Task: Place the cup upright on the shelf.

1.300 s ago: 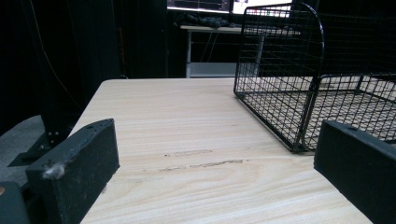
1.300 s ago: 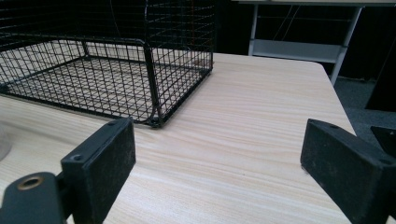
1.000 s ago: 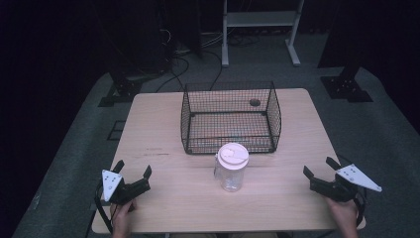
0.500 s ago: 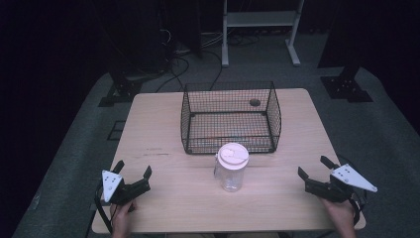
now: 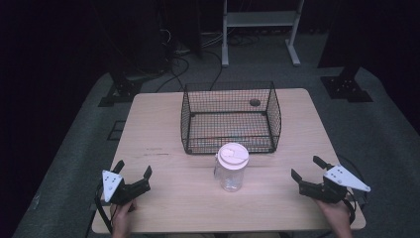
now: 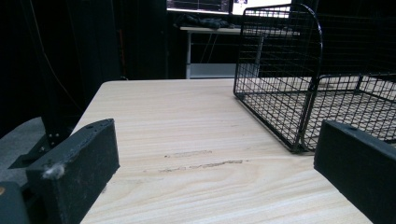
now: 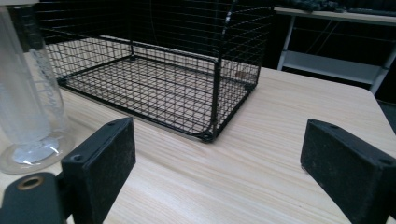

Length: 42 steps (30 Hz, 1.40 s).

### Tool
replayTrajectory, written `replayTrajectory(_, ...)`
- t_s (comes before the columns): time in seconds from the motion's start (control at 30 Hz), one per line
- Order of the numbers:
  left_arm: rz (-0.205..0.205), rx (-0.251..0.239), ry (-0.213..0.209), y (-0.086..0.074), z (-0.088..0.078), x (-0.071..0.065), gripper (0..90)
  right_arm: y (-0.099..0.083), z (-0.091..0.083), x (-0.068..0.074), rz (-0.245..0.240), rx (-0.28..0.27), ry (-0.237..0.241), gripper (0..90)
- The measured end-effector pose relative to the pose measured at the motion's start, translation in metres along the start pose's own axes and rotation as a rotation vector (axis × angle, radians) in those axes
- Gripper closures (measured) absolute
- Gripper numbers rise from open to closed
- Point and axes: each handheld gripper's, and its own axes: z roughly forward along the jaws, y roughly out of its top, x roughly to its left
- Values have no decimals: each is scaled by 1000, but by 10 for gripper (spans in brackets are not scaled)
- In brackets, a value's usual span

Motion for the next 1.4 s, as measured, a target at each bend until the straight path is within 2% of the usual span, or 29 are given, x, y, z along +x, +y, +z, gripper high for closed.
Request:
replayTrajectory(0.53,3,-1,-1,0,0,0,0,7,5,19,-36,6,74,94)
replayTrajectory(0.73,1,-1,0,0,0,0,0,12,8,32,-68,10,122,94)
replayTrajectory(1.07,2,-1,3,0,0,-1,0,17,16,50,-95,22,190,94)
replayTrajectory(1.4,3,-2,2,0,0,-1,0,24,21,61,-121,20,213,92)
